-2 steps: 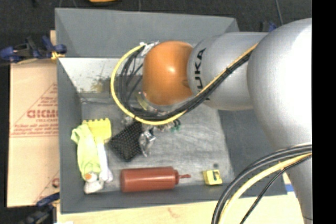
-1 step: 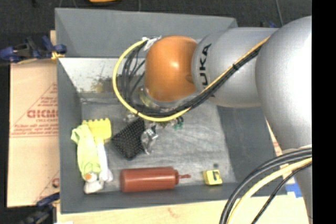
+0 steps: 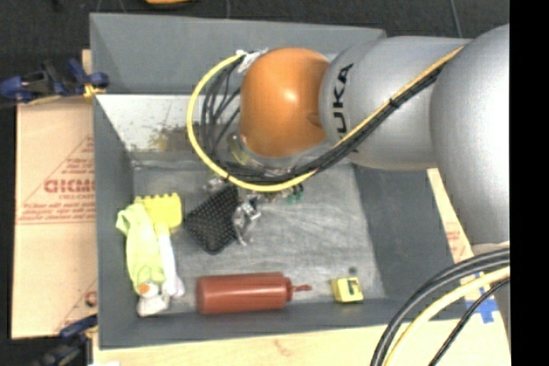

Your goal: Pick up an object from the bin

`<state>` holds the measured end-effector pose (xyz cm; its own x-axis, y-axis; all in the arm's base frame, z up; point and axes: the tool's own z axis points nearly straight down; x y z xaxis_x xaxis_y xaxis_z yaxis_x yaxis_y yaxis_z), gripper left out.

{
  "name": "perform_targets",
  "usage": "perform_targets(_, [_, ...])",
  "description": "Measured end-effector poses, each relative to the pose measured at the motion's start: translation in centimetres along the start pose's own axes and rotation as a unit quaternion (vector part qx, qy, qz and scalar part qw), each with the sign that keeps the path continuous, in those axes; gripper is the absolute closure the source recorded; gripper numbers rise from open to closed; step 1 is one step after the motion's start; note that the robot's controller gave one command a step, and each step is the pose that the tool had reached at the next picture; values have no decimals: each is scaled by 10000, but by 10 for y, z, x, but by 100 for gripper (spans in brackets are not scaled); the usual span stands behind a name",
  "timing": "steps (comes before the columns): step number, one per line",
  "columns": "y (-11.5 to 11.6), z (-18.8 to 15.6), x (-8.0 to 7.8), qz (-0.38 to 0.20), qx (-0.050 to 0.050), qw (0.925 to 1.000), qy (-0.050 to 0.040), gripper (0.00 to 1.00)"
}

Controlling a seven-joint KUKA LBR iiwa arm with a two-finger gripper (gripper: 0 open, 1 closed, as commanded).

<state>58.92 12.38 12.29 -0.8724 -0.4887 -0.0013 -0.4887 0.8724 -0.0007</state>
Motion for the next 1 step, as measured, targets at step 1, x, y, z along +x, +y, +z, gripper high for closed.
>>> perform_targets(1, [0,-14,1,4,-4,10000,10,100])
